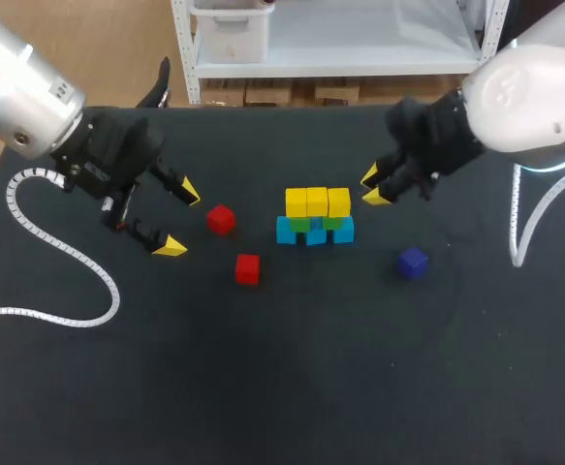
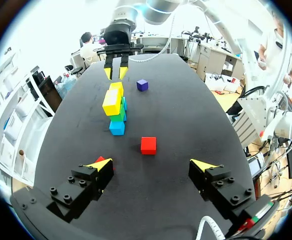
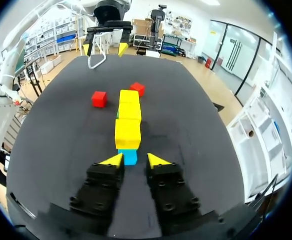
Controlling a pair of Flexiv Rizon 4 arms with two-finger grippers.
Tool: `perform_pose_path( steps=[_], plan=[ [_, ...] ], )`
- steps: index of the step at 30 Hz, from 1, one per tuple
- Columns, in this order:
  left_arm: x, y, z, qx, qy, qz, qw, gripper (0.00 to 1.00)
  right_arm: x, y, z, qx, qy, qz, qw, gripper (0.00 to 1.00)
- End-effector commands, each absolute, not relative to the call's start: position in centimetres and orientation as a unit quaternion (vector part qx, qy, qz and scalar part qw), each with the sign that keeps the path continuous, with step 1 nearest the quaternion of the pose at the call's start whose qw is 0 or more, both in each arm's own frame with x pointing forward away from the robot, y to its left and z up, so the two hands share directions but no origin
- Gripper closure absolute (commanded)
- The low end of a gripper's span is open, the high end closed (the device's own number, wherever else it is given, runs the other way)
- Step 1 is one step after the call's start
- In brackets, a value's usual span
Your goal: Place the blue cubes, place green cubes on the blue cubes, place the yellow cubes on the green cubes, then place the red cubes on the yellow cubes, and place purple cube on the red cubes.
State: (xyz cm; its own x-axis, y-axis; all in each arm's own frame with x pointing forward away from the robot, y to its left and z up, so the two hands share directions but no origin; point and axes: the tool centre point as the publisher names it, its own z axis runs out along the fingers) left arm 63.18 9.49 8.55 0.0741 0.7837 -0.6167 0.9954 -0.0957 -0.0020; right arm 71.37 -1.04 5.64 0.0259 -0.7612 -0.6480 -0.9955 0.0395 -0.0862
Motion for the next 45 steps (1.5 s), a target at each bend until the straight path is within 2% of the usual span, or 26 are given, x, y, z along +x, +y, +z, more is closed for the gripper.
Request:
perform_pose_path(
  steps=[1, 45],
  plan=[
    [63.1, 9.6, 8.5, 0.700, 0.635, -0.242, 0.220, 0.00, 71.4, -0.7, 5.4, -0.662, 0.662, 0.216, 0.279, 1.00],
    [63.1, 9.6, 8.5, 0.700, 0.635, -0.242, 0.220, 0.00, 70.8, 0.8, 4.9, -0.669, 0.657, 0.226, 0.264, 1.00]
  ],
)
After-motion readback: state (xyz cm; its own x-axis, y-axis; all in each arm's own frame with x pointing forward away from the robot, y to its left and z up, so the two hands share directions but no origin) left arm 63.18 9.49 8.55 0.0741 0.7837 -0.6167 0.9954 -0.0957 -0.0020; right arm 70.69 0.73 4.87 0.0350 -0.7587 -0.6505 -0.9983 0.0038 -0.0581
